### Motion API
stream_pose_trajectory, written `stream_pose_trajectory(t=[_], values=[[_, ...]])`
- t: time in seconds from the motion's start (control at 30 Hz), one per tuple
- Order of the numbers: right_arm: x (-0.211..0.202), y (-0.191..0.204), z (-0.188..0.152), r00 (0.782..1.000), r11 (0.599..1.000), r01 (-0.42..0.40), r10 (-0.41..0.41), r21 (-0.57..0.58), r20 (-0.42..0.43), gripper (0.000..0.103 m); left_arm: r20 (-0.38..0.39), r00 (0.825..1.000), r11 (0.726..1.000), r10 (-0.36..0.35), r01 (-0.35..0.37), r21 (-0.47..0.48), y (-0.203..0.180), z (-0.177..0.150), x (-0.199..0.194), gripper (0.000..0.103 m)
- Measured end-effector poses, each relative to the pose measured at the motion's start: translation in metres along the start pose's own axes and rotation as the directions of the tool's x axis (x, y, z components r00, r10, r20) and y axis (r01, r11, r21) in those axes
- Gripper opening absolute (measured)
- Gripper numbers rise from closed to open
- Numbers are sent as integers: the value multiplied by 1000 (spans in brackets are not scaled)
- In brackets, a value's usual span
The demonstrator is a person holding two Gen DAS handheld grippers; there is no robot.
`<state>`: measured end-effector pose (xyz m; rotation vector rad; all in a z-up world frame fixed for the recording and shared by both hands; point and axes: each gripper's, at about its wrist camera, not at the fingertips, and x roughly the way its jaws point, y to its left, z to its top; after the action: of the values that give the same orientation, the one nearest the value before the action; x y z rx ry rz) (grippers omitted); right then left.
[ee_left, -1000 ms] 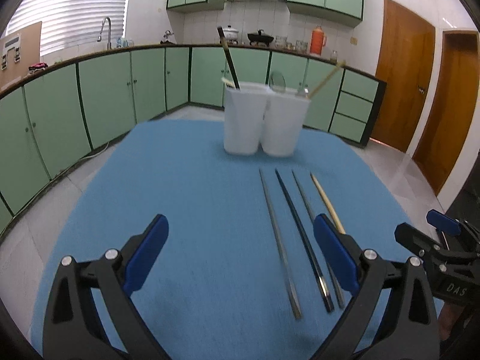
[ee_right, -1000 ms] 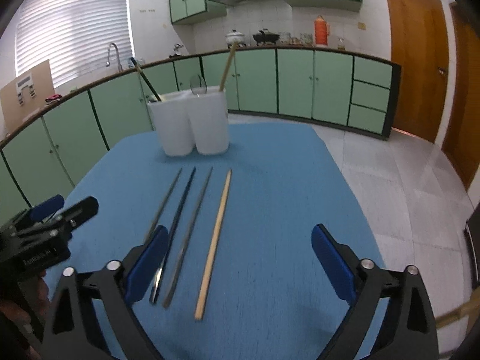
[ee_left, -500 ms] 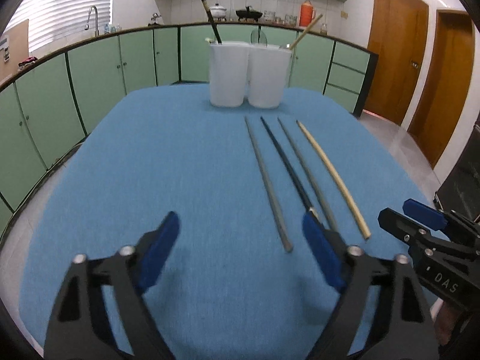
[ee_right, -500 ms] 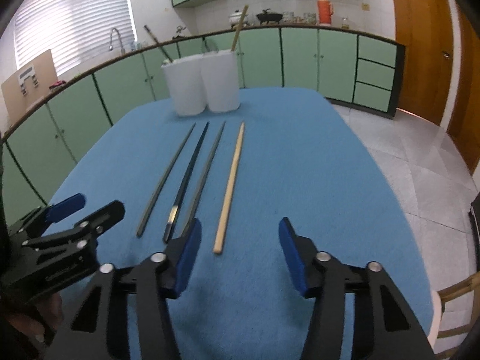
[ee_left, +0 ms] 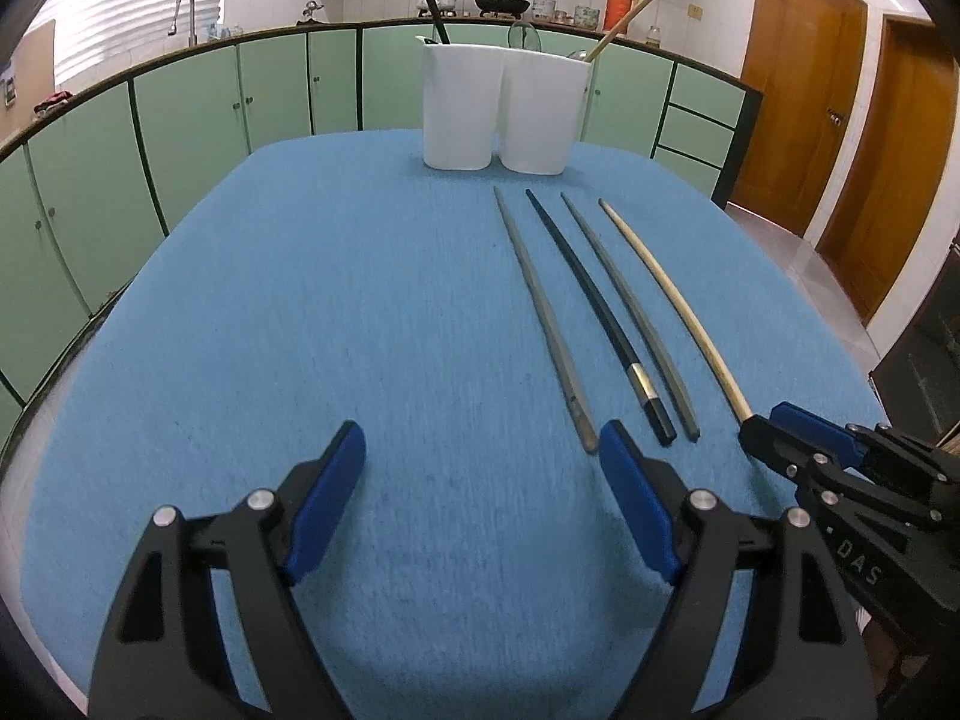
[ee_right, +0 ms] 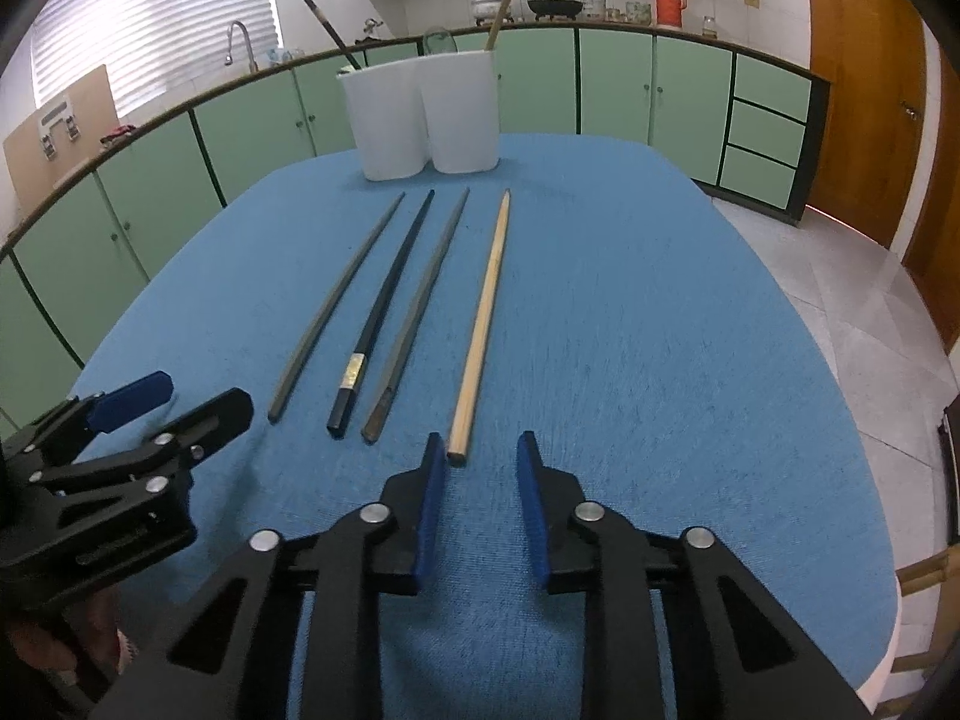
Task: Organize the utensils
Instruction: 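Withdraw both tools back toward the remaining chopsticks on the mat, then grasp a dark grey chopstick with left gripper while right grasps the wooden chopstick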
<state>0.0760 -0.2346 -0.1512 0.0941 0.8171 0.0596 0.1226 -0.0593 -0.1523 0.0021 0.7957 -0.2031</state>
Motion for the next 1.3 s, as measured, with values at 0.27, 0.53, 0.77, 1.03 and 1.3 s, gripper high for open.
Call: stream_pose_trajectory(t=[0.27, 0.53, 0.77, 1.03, 1.3], values=[[6, 6, -1, 1000, 1000, 9, -9, -17, 21, 14, -4, 1000, 1000, -2, 2, -4, 0, 1, 3, 78], [4, -10, 2, 999, 999, 27, -28, 35, 29, 7, -10, 1000, 999, -30, 30, 27, -13, -3, 3, 78], [3, -19, 2, 999, 998, 21, -23, 54, 31, 7, 4, 1000, 998, -28, 27, 55, -27, -2, 9, 62], [4, -19, 2, 999, 998, 14, -15, 57, 30, 7, 11, 999, 996, -46, 45, 76, -32, -2, 11, 32], [-7, -18, 9, 998, 999, 17, -20, 43, 62, 7, 13, 997, 996, -74, 73, 54, -27, 3, 6, 7]])
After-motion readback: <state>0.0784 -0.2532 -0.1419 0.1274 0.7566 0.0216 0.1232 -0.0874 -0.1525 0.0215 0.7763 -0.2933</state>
